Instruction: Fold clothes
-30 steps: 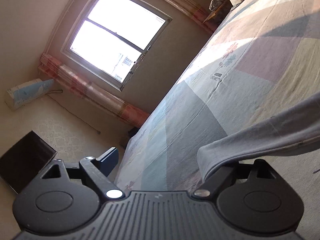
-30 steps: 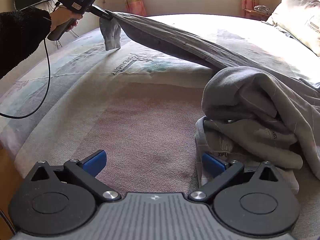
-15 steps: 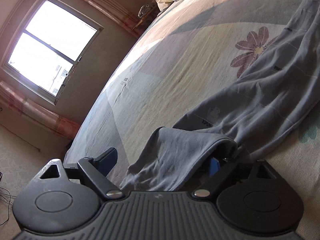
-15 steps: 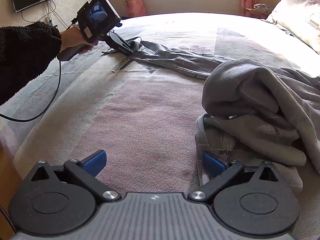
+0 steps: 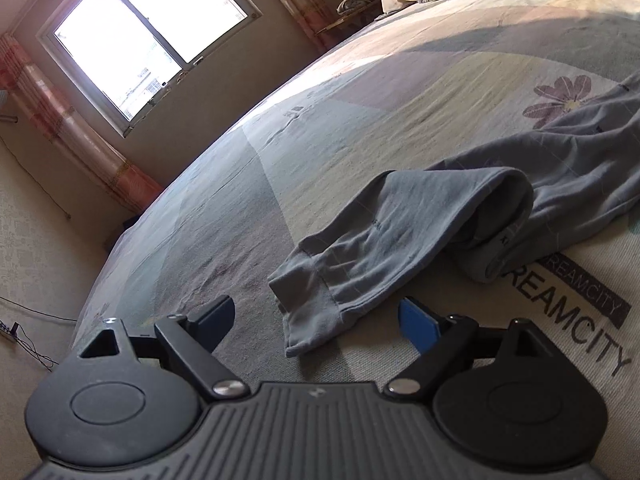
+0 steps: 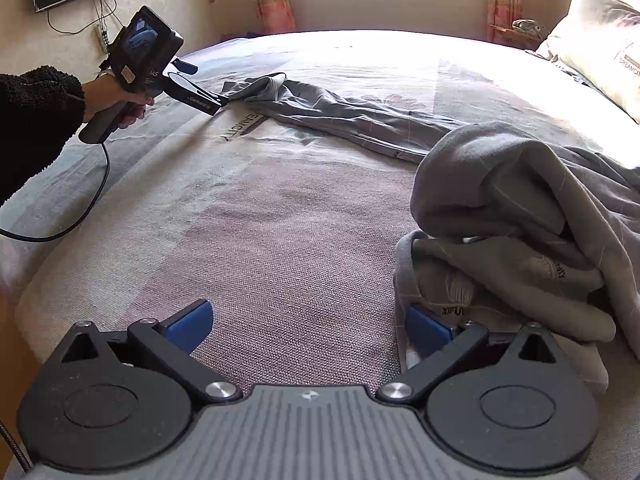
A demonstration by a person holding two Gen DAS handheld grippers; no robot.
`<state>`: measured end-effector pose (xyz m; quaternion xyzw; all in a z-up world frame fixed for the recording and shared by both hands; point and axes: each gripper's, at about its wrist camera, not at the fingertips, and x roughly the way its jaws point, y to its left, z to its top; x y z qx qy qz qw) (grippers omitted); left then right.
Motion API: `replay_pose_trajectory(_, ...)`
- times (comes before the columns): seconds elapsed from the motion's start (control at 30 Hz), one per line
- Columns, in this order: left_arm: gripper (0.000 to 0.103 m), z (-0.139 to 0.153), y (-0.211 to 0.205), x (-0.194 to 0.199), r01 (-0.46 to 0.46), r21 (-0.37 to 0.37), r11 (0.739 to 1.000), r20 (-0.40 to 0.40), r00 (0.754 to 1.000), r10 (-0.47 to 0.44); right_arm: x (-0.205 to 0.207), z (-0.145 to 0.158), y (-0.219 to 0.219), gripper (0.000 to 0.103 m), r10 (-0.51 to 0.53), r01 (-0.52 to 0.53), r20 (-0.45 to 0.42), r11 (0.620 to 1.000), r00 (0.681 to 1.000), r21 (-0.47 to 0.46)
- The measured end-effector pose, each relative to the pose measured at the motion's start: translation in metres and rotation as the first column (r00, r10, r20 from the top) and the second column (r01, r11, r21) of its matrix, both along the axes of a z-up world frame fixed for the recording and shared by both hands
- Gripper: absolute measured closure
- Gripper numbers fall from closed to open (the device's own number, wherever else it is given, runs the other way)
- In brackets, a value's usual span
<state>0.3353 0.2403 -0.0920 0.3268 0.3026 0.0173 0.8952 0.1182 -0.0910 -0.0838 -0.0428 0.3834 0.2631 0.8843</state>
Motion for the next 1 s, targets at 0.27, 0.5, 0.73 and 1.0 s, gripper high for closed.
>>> replay_pose_trajectory(0.27, 0.012, -0.004, -0.004, 0.029, -0.108, 0.067, 0.992, 0.168, 0.981, 0.096, 0.002, -0.002, 0.006, 0.000, 0.002, -0.001, 0.017, 1.000, 1.000, -0.031)
replay_pose_trajectory(0.5, 0.012, 0.028, 0.065, 0.028, -0.341, 0.081, 0.937, 0.319, 0.899, 0.300, 0.002, -0.005, 0.013, 0.000, 0.009, -0.006, 0.043, 0.998, 0.999, -0.070)
replay_pose_trajectory(0.73, 0.008, 0.027, 0.079, 0.021, -0.258, 0.304, 0.917, 0.265, 0.947, 0.179, 0.001, -0.006, 0.013, 0.000, -0.001, 0.004, 0.053, 0.998, 0.999, -0.068)
replay_pose_trajectory(1.0, 0.009, -0.009, 0.083, 0.029, -0.172, 0.373, 0.912, 0.031, 0.985, 0.172, 0.002, -0.005, 0.012, 0.000, -0.006, 0.008, 0.044, 0.998, 0.999, -0.058)
